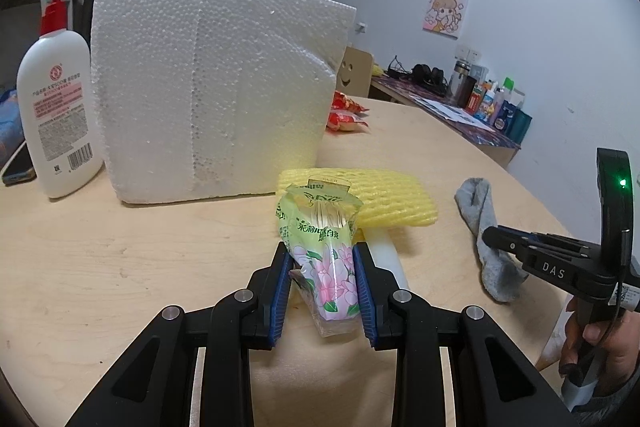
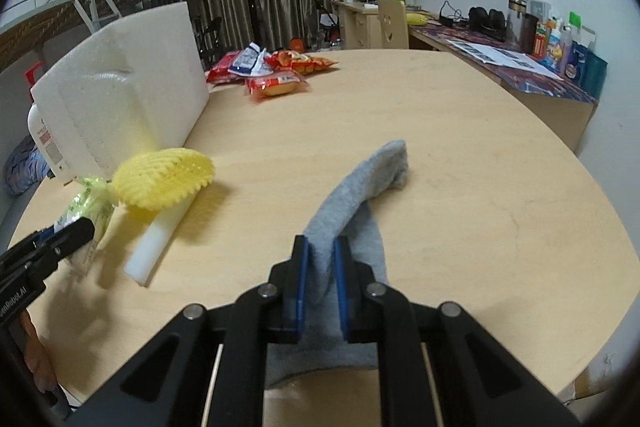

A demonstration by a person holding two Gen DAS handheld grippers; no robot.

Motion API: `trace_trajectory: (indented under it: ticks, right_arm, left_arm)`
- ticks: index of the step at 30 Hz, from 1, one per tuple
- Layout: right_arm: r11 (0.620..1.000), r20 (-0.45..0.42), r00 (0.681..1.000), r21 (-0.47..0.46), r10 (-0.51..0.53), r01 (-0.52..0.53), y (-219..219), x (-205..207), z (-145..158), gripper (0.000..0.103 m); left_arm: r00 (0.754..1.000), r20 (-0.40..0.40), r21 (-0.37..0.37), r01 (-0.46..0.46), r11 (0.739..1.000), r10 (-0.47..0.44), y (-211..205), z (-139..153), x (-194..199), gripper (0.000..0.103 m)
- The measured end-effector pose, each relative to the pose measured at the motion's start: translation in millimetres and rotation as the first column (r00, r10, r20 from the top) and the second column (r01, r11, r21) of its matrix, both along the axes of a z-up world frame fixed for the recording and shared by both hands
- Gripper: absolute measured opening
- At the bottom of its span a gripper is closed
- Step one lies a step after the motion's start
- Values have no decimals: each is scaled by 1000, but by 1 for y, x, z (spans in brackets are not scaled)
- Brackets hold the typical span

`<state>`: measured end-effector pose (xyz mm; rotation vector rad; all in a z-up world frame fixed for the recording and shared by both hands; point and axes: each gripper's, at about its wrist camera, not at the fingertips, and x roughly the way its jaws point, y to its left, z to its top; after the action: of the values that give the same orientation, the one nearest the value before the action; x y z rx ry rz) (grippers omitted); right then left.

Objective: Organize soft objects
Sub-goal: 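Grasp the grey sock with the right tool while the left tool holds the wipe pack, then lift the wipe pack and grey sock and carry both toward the foam box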

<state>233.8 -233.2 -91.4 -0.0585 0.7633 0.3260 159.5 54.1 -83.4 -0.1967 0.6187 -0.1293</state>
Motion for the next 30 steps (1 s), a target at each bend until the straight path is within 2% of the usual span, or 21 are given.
trace_trajectory:
  ticks: [4, 6, 10, 11, 18, 21, 25, 28, 30]
  right_arm:
    - [999, -8, 1000, -33, -9, 8, 3, 3, -4, 18]
    - [998, -10, 1000, -57, -9, 8, 6, 4, -6, 24]
    - [997, 9, 1000, -81, 1, 0, 9, 4, -6, 60]
    - [996, 15, 1000, -92, 2, 0, 10, 3, -6, 61]
    - [996, 13, 1000, -94, 8, -7, 8, 5, -10, 60]
    - [995, 21, 1000, -103, 11, -9, 8, 4, -11, 55]
    - [995, 25, 1000, -104, 9, -7, 4, 1, -11, 44]
    - [997, 25, 1000, -78, 13, -11, 1, -1, -10, 19]
    - [998, 24, 999, -57, 20, -19, -2, -2, -10, 19]
  left_arm:
    - [1000, 3, 9, -4, 1000, 4, -3, 0, -1, 32]
    - [1000, 2, 13, -5, 1000, 5, -5, 0, -1, 32]
    - [1000, 2, 16, -10, 1000, 10, -7, 1, 0, 32]
    - [1000, 2, 16, -12, 1000, 12, -7, 1, 0, 32]
    - [1000, 6, 15, -12, 1000, 12, -9, 1, 0, 32]
    - [1000, 11, 14, -13, 1000, 12, -9, 1, -1, 32]
    - [1000, 18, 7, -12, 1000, 12, -8, 2, -3, 32]
    - [1000, 19, 9, -22, 1000, 21, -7, 2, -5, 32]
    - [999, 21, 11, -28, 1000, 28, -6, 2, -6, 32]
